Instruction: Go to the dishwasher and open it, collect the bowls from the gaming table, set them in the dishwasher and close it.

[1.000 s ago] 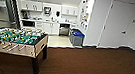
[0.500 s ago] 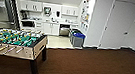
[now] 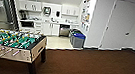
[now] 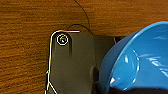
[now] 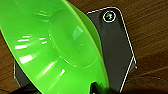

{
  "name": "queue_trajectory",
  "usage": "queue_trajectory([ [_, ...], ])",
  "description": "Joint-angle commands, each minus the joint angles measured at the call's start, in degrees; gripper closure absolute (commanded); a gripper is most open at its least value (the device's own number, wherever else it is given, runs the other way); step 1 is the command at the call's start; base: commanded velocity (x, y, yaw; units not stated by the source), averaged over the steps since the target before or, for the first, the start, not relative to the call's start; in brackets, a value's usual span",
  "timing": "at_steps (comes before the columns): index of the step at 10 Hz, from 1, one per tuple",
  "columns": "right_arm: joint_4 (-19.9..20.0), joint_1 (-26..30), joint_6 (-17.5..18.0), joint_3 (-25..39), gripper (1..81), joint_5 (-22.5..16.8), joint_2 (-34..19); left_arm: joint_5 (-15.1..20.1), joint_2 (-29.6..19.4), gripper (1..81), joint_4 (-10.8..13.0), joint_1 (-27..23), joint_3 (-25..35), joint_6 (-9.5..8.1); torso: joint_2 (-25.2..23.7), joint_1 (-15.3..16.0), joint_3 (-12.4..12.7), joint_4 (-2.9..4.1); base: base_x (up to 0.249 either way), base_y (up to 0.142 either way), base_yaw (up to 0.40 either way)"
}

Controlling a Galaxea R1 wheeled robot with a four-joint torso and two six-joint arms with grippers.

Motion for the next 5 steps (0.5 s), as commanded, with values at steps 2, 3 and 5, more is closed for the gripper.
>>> queue_trajectory([
  [2, -0.55, 2.33, -0.42, 0.47, 81.1, -4.77, 0.28, 1.77, -0.85, 81.1, 0.58, -2.75, 0.08, 0.03, 0.0, 0.02, 0.0, 0.0, 0.169, 0.0, 0.0],
  [3, -0.55, 2.33, -0.41, 0.47, 81.1, -4.77, 0.19, 1.77, -0.85, 81.1, 0.58, -2.75, 0.17, 0.03, 0.0, 0.02, 0.0, 0.0, 0.172, 0.0, 0.0],
  [5, -0.55, 2.33, -0.34, 0.47, 81.1, -4.77, 0.19, 1.77, -0.85, 81.1, 0.58, -2.75, 0.26, 0.03, 0.0, 0.0, 0.0, 0.0, 0.175, 0.0, 0.0],
])
